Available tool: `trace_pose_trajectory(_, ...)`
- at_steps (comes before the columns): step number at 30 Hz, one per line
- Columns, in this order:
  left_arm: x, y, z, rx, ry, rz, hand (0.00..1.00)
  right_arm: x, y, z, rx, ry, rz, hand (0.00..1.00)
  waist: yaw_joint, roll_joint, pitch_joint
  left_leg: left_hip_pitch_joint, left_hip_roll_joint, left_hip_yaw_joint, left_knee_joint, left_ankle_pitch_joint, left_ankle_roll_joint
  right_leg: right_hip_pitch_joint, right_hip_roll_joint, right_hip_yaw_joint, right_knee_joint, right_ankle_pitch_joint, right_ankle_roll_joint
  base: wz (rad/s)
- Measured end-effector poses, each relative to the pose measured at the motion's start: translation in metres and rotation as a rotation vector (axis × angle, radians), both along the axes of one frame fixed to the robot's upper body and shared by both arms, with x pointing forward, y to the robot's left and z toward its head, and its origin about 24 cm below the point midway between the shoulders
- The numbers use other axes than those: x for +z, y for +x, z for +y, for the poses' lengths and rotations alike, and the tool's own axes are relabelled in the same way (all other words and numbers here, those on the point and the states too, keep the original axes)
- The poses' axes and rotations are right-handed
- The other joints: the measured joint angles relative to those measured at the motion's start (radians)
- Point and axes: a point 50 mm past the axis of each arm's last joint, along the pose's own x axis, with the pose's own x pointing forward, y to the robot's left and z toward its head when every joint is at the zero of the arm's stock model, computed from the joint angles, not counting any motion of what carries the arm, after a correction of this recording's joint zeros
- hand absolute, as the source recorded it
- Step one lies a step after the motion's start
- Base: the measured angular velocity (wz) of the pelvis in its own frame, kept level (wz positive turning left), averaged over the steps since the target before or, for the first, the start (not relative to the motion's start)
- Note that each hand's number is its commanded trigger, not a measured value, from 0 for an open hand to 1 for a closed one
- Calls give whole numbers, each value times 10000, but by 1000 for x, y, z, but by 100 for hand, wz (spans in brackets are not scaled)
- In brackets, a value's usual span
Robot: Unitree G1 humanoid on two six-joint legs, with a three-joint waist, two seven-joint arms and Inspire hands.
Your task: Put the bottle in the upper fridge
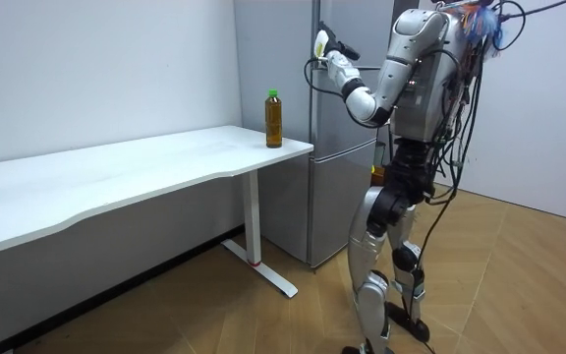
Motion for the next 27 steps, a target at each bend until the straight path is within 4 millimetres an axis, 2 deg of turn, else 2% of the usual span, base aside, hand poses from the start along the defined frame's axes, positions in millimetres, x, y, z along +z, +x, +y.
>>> trace_pose_trajectory(5, 1, 0, -6, -274, 60, 27, 0, 1, 0, -5, 189, -145, 71, 0, 10, 107, 22, -1, 1, 2, -2, 0, 0, 0, -1, -6, 1, -1, 0, 0)
trace_pose_trajectory(13, 1, -1, -9, -491, 108, -3, 0, 1, 2, -2, 430, -139, 106, 0, 5, 38, 69, 0, -6, -1, -13, 1, 0, 7, -4, -7, -12, -1, 0, 0)
trace_pose_trajectory(14, 1, -1, -10, -546, 63, 8, 18, 1, 2, -2, 413, -133, 111, 0, 9, 27, 76, 4, -8, -3, -24, 1, 0, 7, -4, -3, -17, -1, 0, 0)
trace_pose_trajectory(15, 1, -2, -12, -642, 10, 37, 41, 1, 3, -2, 394, -124, 108, 0, 6, 17, 82, 12, -8, -2, -32, 1, 0, 7, -4, -6, -18, 0, 0, 0)
trace_pose_trajectory(16, 0, -2, -12, -710, -71, 78, 50, 1, 3, -2, 391, -122, 110, 0, 1, 17, 82, 11, -7, -2, -28, 1, 1, 10, -4, -15, -17, 0, 1, 0)
trace_pose_trajectory(18, 0, -2, -12, -738, -161, 111, 86, 1, 4, -1, 433, -123, 129, 0, 13, 16, 83, 5, -7, -3, -25, 0, 1, 8, -5, -18, -16, 1, 2, 0)
trace_pose_trajectory(22, 1, 2, -4, -314, -475, 194, 100, 1, 5, -2, 511, -102, 229, 0, 47, 63, 67, -15, -7, -15, -15, 0, 1, 11, -5, -55, -15, 4, 6, 2)
trace_pose_trajectory(24, 2, 3, -2, -324, -806, 234, 100, 1, 5, -2, 498, -82, 227, 0, 52, 92, 79, -22, -8, -32, -16, 0, 1, 24, -9, -92, -13, 6, 8, 4)
trace_pose_trajectory(27, 4, 1, -3, -452, -1016, 35, 85, 1, 7, -1, 593, -114, 211, 0, 46, 97, 91, -12, -15, -40, -24, 0, 1, 32, -14, -93, -11, 9, 12, 0)
